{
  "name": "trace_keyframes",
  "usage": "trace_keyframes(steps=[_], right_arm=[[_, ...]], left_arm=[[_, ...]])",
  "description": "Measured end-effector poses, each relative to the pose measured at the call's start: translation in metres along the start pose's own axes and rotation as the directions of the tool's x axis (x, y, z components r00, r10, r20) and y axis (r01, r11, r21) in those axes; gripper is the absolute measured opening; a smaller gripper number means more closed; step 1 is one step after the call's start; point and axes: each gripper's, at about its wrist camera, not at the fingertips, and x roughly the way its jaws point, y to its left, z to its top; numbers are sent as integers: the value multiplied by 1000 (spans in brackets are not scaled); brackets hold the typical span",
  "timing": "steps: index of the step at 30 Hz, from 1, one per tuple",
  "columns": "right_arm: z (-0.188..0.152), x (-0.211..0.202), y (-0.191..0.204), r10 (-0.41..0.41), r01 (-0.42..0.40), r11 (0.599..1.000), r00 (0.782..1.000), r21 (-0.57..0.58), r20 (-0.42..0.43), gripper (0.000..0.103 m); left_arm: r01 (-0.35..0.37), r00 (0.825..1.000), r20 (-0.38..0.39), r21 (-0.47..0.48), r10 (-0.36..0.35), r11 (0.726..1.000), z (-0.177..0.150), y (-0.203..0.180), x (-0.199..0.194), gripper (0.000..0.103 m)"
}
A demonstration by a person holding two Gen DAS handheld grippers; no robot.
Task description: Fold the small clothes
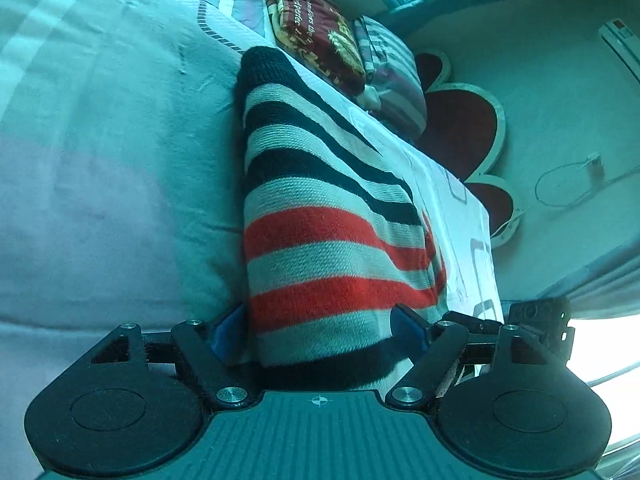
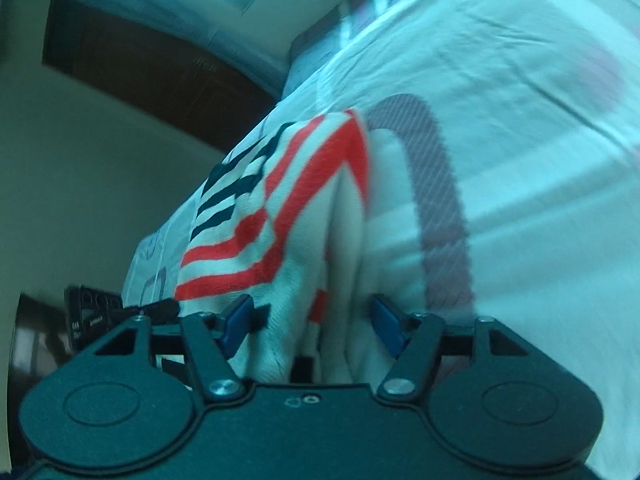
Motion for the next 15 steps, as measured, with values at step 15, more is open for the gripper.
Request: trace_keyframes(steps=[15], right_arm=[[-4, 6, -12, 115, -115, 992, 993, 46, -16, 42]], left_arm=[[37, 999, -38, 54, -35, 998, 9, 8, -3, 71]])
